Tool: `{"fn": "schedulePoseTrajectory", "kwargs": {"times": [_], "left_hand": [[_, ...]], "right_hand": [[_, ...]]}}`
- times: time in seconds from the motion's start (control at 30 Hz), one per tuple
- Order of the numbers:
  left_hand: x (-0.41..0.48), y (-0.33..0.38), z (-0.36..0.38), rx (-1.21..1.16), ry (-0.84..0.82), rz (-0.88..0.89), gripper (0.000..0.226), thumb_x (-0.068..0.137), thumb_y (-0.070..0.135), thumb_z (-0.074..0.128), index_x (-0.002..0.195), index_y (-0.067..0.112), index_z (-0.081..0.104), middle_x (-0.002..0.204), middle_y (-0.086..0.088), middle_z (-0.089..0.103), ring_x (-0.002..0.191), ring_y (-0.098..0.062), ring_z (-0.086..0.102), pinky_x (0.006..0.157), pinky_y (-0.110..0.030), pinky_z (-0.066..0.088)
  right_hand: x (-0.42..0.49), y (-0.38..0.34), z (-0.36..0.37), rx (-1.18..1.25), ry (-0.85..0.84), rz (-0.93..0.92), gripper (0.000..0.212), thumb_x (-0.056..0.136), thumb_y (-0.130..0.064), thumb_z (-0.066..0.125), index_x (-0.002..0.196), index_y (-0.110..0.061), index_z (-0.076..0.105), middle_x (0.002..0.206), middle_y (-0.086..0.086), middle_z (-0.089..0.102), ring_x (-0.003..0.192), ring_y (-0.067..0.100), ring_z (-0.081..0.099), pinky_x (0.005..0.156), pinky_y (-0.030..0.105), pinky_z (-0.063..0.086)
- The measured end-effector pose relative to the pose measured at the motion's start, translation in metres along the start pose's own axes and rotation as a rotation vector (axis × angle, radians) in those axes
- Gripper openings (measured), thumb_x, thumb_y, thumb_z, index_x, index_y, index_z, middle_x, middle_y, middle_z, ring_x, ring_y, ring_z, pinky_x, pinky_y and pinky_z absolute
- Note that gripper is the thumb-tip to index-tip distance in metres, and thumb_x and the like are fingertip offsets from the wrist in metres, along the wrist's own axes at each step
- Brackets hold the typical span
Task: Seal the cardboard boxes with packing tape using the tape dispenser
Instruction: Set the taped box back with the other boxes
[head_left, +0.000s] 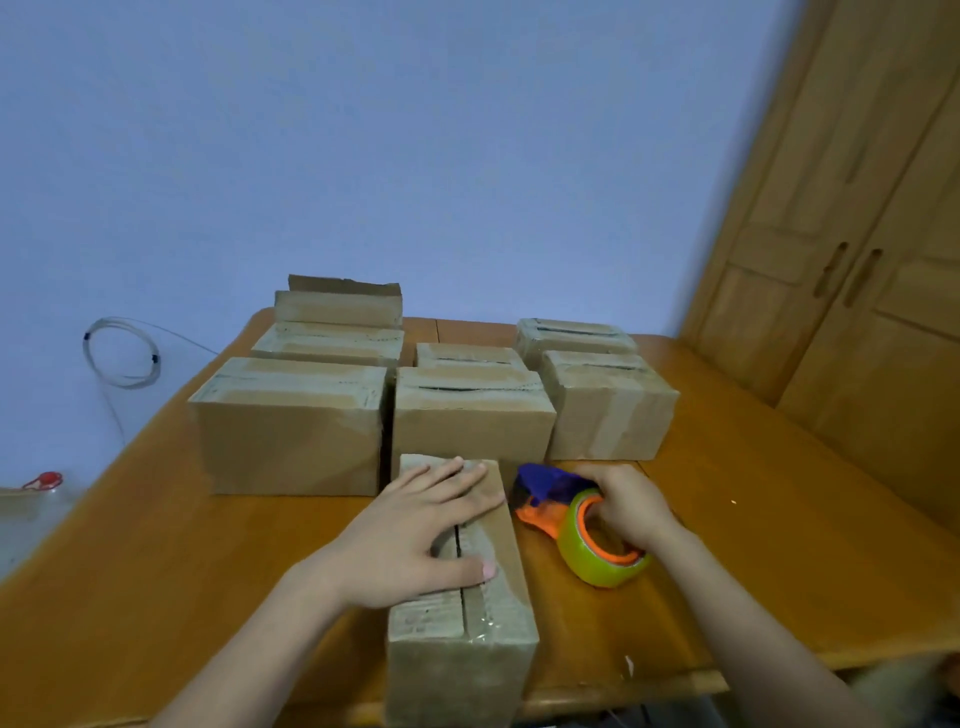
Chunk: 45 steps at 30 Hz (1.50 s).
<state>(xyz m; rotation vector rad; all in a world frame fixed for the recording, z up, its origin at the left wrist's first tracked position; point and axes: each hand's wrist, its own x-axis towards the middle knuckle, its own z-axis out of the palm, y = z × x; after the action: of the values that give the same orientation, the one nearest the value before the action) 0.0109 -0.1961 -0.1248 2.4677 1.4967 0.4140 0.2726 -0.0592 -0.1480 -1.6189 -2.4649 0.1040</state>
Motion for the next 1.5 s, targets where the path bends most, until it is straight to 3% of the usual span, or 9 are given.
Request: {"fn": "schedulePoseTrajectory", "kwargs": {"times": [0.17, 0.27, 0.43, 0.53, 0.67, 0.83, 1.13, 1.3, 1.5], "left_hand": [[0.009, 0.021, 0.005, -0.038, 0.024, -0.018, 0.069, 0.085, 0.073, 0.040, 0.147, 0.047, 0.025, 0.158, 0.021, 0.000, 0.142, 0.007, -0.015, 0.116, -0.023, -0.009], [0.013, 0.028, 0.001, -0.096, 0.058, -0.033, 0.066, 0.087, 0.066, 0.050, 0.146, 0.043, 0.033, 0.157, 0.022, 0.012, 0.143, 0.009, -0.003, 0.120, -0.025, 0.003], [0.013, 0.036, -0.028, -0.147, 0.479, -0.122, 0.063, 0.079, 0.072, 0.043, 0.134, 0.041, 0.046, 0.137, 0.027, 0.045, 0.128, 0.013, 0.034, 0.108, -0.020, 0.035], [0.017, 0.044, -0.044, -0.098, 0.694, -0.085, 0.054, 0.079, 0.068, 0.051, 0.125, 0.040, 0.049, 0.123, 0.029, 0.049, 0.117, 0.012, 0.041, 0.094, -0.004, 0.032], [0.026, 0.039, -0.052, 0.018, 0.878, 0.010, 0.046, 0.079, 0.058, 0.059, 0.115, 0.031, 0.049, 0.112, 0.014, 0.059, 0.105, 0.000, 0.050, 0.086, -0.015, 0.044], [0.035, 0.027, -0.063, 0.198, 0.953, 0.159, 0.033, 0.084, 0.047, 0.060, 0.095, 0.017, 0.064, 0.098, 0.004, 0.063, 0.093, -0.016, 0.058, 0.075, -0.038, 0.050], [0.057, 0.007, -0.060, 0.302, 0.996, 0.314, 0.029, 0.094, 0.036, 0.054, 0.079, 0.014, 0.067, 0.082, 0.003, 0.063, 0.080, -0.018, 0.055, 0.073, -0.028, 0.039], [0.057, 0.001, -0.072, 0.541, 1.025, 0.516, 0.027, 0.096, 0.026, 0.059, 0.074, 0.013, 0.068, 0.079, 0.000, 0.066, 0.076, -0.018, 0.061, 0.076, -0.032, 0.048], [0.058, -0.011, -0.087, 0.662, 1.048, 0.681, 0.011, 0.089, 0.017, 0.068, 0.085, 0.015, 0.058, 0.084, -0.002, 0.071, 0.084, -0.016, 0.066, 0.076, -0.030, 0.048]], "right_hand": [[-0.001, 0.017, -0.043, 0.186, 0.381, -0.111, 0.048, 0.066, 0.011, 0.061, 0.097, -0.023, 0.070, 0.089, 0.002, 0.073, 0.088, 0.029, 0.066, 0.064, 0.034, 0.048], [0.003, 0.006, -0.072, 0.250, 0.502, -0.267, 0.054, 0.060, 0.016, 0.064, 0.100, -0.019, 0.074, 0.096, -0.001, 0.074, 0.093, 0.024, 0.068, 0.072, 0.030, 0.049], [0.003, -0.021, -0.103, 0.356, 0.578, -0.417, 0.046, 0.063, 0.007, 0.058, 0.101, -0.014, 0.074, 0.096, 0.001, 0.074, 0.091, 0.017, 0.066, 0.075, 0.022, 0.046], [0.003, -0.036, -0.110, 0.414, 0.550, -0.438, 0.049, 0.066, 0.013, 0.063, 0.102, -0.018, 0.074, 0.093, -0.003, 0.074, 0.089, 0.014, 0.066, 0.074, 0.029, 0.050], [0.003, -0.048, -0.114, 0.418, 0.533, -0.423, 0.051, 0.069, 0.014, 0.063, 0.105, -0.022, 0.073, 0.097, -0.008, 0.073, 0.094, 0.011, 0.065, 0.079, 0.023, 0.049], [0.001, -0.056, -0.119, 0.414, 0.543, -0.420, 0.053, 0.068, 0.016, 0.060, 0.104, -0.019, 0.073, 0.098, -0.007, 0.072, 0.095, 0.011, 0.064, 0.080, 0.021, 0.046], [0.005, -0.054, -0.116, 0.352, 0.512, -0.397, 0.058, 0.063, 0.015, 0.056, 0.105, -0.021, 0.072, 0.099, -0.007, 0.072, 0.096, 0.017, 0.065, 0.080, 0.039, 0.054], [0.005, -0.050, -0.129, 0.244, 0.451, -0.535, 0.064, 0.057, 0.004, 0.044, 0.112, -0.017, 0.070, 0.102, -0.014, 0.061, 0.100, 0.014, 0.058, 0.083, 0.025, 0.045], [0.005, -0.044, -0.136, 0.237, 0.378, -0.571, 0.080, 0.071, 0.012, 0.050, 0.133, -0.039, 0.049, 0.126, -0.018, 0.051, 0.121, 0.009, 0.046, 0.096, 0.024, 0.041]]}}
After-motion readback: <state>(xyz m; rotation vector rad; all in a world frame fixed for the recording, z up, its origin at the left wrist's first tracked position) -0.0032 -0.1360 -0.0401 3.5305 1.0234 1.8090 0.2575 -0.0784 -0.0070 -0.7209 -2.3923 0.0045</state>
